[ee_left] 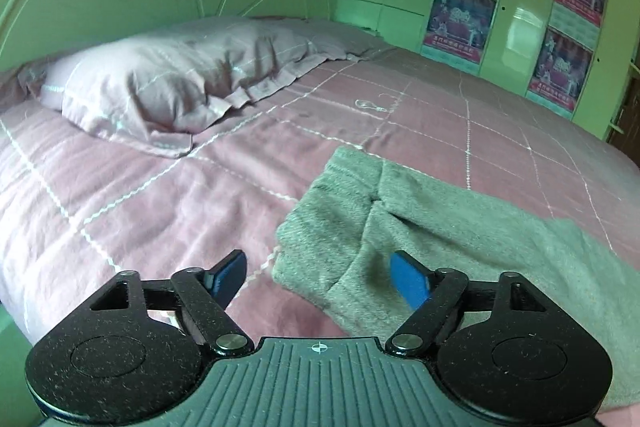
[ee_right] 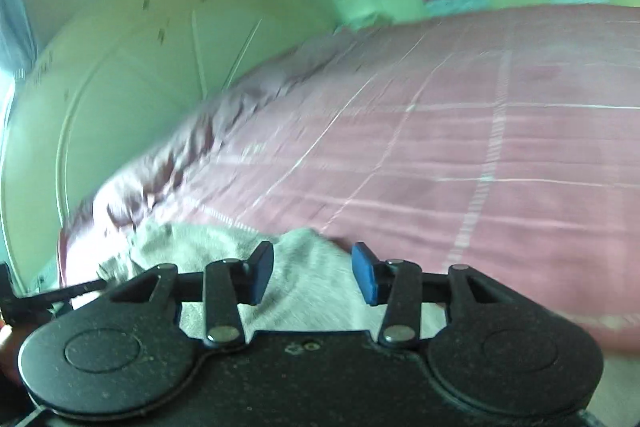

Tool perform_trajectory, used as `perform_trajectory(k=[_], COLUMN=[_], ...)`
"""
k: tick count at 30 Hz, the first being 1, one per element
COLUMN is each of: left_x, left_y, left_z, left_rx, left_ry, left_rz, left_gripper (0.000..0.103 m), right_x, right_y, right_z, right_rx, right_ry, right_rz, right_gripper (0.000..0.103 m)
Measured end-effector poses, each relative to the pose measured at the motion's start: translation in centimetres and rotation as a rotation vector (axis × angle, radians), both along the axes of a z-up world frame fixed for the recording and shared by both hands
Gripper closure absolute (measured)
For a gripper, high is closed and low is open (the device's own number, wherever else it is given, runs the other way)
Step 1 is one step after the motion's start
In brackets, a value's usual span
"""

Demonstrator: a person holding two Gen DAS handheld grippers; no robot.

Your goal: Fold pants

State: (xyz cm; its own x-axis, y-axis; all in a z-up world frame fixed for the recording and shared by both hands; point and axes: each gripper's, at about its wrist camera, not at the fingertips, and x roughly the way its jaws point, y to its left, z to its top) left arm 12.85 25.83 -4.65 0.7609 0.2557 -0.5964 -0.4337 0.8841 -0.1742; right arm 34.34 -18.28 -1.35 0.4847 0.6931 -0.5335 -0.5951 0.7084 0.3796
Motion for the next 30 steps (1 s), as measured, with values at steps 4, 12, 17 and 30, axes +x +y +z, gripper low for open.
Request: perform_trajectory(k=[4,12,17,30], left_x=[1.1,3.2,3.2,2.4], left_y=[1.9,3.1,2.9,3.8], left_z=[-1.3,-2.7,-2.9,-3.4], left_rx=[-0.108,-0.153,-0.129,-0.102], left_ry=[-0.012,-0.008,-0.023,-0.042], left_rz=[-0.014,-0.043,-0.057,-0.029], left_gripper=[0.038,0.047,0.054,0.032], right_x=[3.7,5.8,6.0,3.8], right_y=[5.5,7.7,9.3,8.6], right_z=[-1.9,-4.5,-5.1,-4.6], right_rx=[-0.105,-0.187,-0.237,-0.247], right_ry=[0.017,0.088,0.087,0.025], right_rz=[0.098,0.221,0.263,0.018], right_gripper=[0.068,0.083,0.092,0.088])
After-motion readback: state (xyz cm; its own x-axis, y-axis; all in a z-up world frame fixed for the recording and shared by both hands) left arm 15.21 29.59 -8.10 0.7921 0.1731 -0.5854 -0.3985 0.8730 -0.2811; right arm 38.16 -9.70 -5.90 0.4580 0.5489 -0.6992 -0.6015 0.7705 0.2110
